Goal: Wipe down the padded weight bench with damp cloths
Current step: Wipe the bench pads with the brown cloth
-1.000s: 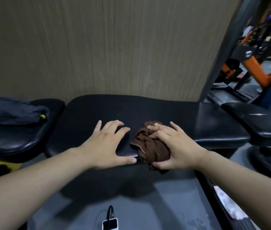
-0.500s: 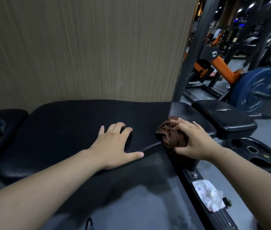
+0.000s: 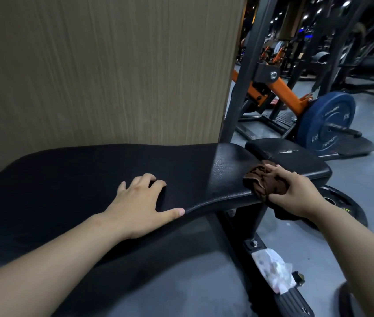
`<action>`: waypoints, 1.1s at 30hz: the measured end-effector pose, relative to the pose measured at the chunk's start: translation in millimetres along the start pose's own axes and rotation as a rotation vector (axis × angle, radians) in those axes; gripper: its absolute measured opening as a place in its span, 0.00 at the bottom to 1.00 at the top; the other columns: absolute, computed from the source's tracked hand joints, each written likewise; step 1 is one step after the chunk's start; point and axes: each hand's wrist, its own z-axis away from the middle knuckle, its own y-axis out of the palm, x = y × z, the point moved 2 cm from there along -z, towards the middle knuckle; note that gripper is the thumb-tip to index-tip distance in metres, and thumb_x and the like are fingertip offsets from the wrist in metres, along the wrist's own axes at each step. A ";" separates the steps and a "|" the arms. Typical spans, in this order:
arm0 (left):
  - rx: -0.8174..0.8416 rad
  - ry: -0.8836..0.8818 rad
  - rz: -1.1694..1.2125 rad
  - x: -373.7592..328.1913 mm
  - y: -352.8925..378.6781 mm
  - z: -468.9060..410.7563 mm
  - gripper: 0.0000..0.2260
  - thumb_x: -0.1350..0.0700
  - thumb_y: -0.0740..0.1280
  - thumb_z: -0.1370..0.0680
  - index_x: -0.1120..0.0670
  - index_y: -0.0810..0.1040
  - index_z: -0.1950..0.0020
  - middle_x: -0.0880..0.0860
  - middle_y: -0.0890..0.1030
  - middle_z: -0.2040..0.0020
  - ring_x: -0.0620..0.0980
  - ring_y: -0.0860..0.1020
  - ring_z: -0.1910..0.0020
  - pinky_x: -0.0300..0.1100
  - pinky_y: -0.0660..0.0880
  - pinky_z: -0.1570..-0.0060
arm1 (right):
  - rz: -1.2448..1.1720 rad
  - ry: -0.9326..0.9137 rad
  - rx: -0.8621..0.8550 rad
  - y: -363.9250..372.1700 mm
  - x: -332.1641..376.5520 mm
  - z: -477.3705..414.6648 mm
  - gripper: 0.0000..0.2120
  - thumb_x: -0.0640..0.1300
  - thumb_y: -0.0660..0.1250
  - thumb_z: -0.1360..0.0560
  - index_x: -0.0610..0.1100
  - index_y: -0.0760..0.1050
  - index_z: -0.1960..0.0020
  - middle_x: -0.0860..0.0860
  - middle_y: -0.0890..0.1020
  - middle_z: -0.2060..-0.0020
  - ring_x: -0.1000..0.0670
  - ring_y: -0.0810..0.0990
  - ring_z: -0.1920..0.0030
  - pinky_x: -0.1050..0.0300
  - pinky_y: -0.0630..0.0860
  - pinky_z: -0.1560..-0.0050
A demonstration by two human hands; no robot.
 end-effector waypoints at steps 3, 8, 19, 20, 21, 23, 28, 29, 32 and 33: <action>-0.008 0.004 -0.003 1.2 -1.3 -2.0 0.39 0.22 0.52 0.31 0.43 0.64 0.27 0.44 0.64 0.29 0.46 0.62 0.29 0.57 0.59 0.28 | -0.111 0.071 -0.011 -4.1 -4.3 -2.0 0.27 0.38 0.73 0.36 0.55 0.79 0.39 0.57 0.77 0.33 0.56 0.71 0.30 0.51 0.68 0.30; -0.006 0.006 -0.001 4.4 -2.4 -5.2 0.39 0.22 0.49 0.32 0.42 0.65 0.28 0.43 0.65 0.31 0.46 0.64 0.30 0.57 0.61 0.29 | -0.226 0.125 -0.057 -2.0 1.3 -5.4 0.21 0.35 0.70 0.33 0.52 0.81 0.43 0.60 0.80 0.39 0.55 0.77 0.37 0.54 0.70 0.32; 0.004 0.022 0.005 12.3 -6.8 5.2 0.39 0.23 0.48 0.32 0.43 0.65 0.27 0.41 0.64 0.29 0.44 0.62 0.29 0.56 0.58 0.27 | -0.152 -0.021 0.170 22.1 57.1 -15.2 0.30 0.39 0.72 0.32 0.53 0.75 0.31 0.53 0.74 0.30 0.56 0.66 0.27 0.59 0.59 0.26; 0.003 0.019 0.001 13.9 -7.4 8.4 0.39 0.24 0.49 0.31 0.43 0.65 0.26 0.41 0.64 0.28 0.44 0.62 0.28 0.56 0.57 0.26 | -0.094 -0.090 0.223 28.9 70.3 -16.0 0.29 0.42 0.72 0.31 0.52 0.73 0.30 0.55 0.71 0.28 0.55 0.62 0.25 0.55 0.55 0.24; 0.003 0.012 -0.001 16.4 -8.4 11.6 0.38 0.24 0.50 0.31 0.43 0.65 0.26 0.41 0.64 0.28 0.44 0.61 0.28 0.56 0.56 0.25 | -0.031 -0.158 0.267 36.5 82.4 -17.0 0.29 0.46 0.72 0.29 0.53 0.71 0.29 0.57 0.67 0.26 0.54 0.59 0.23 0.51 0.52 0.23; -0.004 -0.008 -0.002 23.1 -12.3 18.0 0.37 0.25 0.52 0.29 0.44 0.65 0.26 0.42 0.64 0.28 0.44 0.61 0.27 0.57 0.55 0.25 | 0.071 -0.263 0.328 52.5 107.8 -17.2 0.30 0.53 0.70 0.27 0.53 0.66 0.27 0.57 0.60 0.23 0.52 0.52 0.21 0.47 0.48 0.22; -0.041 -0.073 -0.037 52.8 -24.1 39.8 0.36 0.26 0.53 0.28 0.45 0.65 0.26 0.43 0.65 0.28 0.45 0.61 0.27 0.56 0.57 0.25 | 0.206 -0.381 0.382 88.4 165.8 -12.6 0.34 0.58 0.62 0.24 0.49 0.57 0.22 0.49 0.52 0.20 0.45 0.47 0.21 0.45 0.45 0.22; -0.040 -0.087 -0.052 60.7 -25.8 46.0 0.35 0.27 0.53 0.27 0.45 0.65 0.26 0.43 0.65 0.28 0.45 0.61 0.27 0.56 0.57 0.25 | 0.213 -0.399 0.387 93.5 175.3 -11.6 0.34 0.58 0.61 0.24 0.49 0.55 0.22 0.49 0.51 0.20 0.45 0.47 0.21 0.45 0.44 0.22; -0.044 -0.136 -0.100 86.5 -32.3 66.7 0.34 0.29 0.54 0.25 0.46 0.64 0.25 0.45 0.64 0.27 0.46 0.59 0.25 0.56 0.56 0.25 | 0.182 -0.449 0.402 103.8 200.2 -7.0 0.36 0.58 0.60 0.24 0.52 0.51 0.21 0.49 0.52 0.20 0.45 0.47 0.21 0.48 0.45 0.22; -0.054 -0.154 -0.108 95.8 -35.0 73.4 0.34 0.29 0.54 0.25 0.46 0.64 0.25 0.45 0.64 0.27 0.46 0.59 0.25 0.56 0.56 0.25 | 0.163 -0.468 0.402 106.2 207.7 -5.2 0.36 0.58 0.59 0.24 0.55 0.49 0.20 0.49 0.52 0.20 0.45 0.47 0.21 0.49 0.46 0.22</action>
